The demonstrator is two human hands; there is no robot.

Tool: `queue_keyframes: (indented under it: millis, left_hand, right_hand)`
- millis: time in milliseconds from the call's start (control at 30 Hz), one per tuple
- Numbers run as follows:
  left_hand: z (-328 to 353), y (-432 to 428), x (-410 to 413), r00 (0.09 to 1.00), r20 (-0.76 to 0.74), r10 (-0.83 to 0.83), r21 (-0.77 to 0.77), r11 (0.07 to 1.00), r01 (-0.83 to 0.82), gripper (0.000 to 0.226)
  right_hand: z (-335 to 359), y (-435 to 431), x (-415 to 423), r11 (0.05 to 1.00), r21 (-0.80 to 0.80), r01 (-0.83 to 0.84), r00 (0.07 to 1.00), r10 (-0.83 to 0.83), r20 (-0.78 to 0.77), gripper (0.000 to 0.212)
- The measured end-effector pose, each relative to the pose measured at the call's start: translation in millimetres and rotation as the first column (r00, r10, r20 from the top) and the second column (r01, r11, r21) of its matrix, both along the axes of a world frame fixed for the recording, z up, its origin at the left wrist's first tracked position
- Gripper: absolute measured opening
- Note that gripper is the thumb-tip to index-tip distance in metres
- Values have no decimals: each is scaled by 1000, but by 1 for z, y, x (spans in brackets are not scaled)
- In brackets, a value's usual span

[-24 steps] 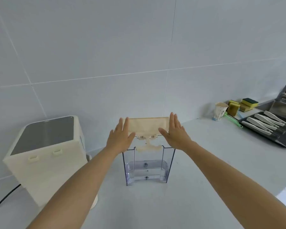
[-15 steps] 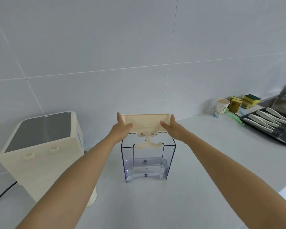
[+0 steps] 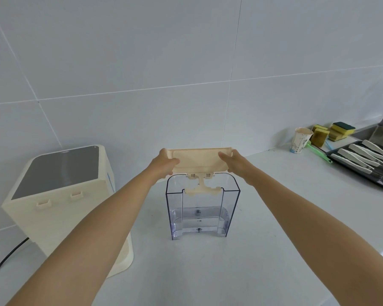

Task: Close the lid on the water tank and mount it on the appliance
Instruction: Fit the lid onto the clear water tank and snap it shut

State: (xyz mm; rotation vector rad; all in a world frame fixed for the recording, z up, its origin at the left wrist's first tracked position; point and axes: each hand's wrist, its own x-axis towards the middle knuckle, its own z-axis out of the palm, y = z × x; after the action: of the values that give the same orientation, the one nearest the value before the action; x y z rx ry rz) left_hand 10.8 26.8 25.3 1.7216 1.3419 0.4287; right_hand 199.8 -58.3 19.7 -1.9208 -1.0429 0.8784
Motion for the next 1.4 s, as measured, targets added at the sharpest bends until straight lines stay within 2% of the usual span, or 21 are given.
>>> queue_keyframes:
  millis: [133,300,433,800,1033,1200,1333,1400]
  left_hand:
    - [1,-2,-3,1000,-5,0,-8,1000,0,59]
    - [3,-11,-8,1000,-10,7,5,1000,-7,65]
    - [3,-22,-11,1000,27,8,30,1000,-9,65]
    - [-16,-60,-20,998,62,3,233,972,-17,57]
    - [-31,-86,-25,996,91,20,220,975,-40,70]
    - [-46,-97,-24,990,132,55,190,979,-79,69]
    - [-56,-100,-25,986,147,76,185,977,-103,55]
    - [-60,-101,-26,987,145,76,178,979,-102,57]
  right_hand:
    - [0,-5,-2,999,32,13,1000,-12,-19,59]
    - [1,-16,-4,997,59,51,999,-49,-24,73]
    - [1,-26,-7,994,84,71,997,-70,-26,71]
    - [-6,-55,-22,978,168,127,991,-120,-54,62]
    - [-11,-81,-40,982,139,130,990,-136,29,63]
    - [-12,-96,-52,988,85,126,989,-132,61,61]
    - [-16,-102,-55,988,87,127,990,-132,56,58]
    - [-19,-104,-55,987,96,130,990,-135,46,54]
